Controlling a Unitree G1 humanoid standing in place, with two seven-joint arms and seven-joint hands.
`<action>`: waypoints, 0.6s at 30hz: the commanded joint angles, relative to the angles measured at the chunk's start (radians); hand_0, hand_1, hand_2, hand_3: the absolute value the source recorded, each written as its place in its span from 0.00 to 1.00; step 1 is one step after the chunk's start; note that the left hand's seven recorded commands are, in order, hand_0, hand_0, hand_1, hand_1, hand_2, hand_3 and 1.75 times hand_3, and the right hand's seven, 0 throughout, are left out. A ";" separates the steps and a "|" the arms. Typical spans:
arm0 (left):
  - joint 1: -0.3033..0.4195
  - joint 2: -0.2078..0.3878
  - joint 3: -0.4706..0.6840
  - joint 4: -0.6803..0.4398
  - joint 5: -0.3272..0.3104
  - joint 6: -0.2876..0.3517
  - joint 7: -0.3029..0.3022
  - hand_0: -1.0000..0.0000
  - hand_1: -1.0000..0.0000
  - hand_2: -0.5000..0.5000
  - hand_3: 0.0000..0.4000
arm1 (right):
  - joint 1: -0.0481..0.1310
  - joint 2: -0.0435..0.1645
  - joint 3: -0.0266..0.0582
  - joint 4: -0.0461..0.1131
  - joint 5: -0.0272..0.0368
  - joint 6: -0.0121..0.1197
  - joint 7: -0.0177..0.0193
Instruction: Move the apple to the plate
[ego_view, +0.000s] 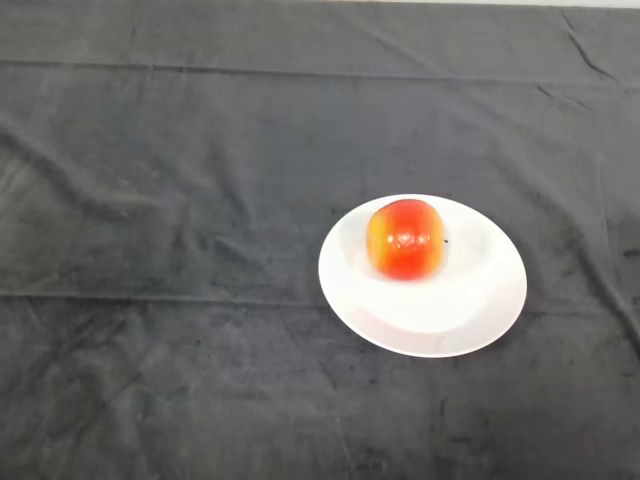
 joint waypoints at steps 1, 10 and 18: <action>-0.030 -0.025 0.056 0.028 0.025 0.013 -0.006 1.00 1.00 0.50 0.00 | -0.027 -0.028 -0.0120 -0.024 0.0261 -0.004 0.0012; -0.034 -0.036 0.070 0.025 0.042 0.017 -0.011 1.00 1.00 0.50 0.00 | -0.027 -0.028 -0.0120 -0.025 0.0261 -0.004 0.0011; -0.039 -0.045 0.080 0.023 0.055 0.022 -0.016 1.00 1.00 0.50 0.00 | -0.027 -0.028 -0.0120 -0.025 0.0261 -0.004 0.0010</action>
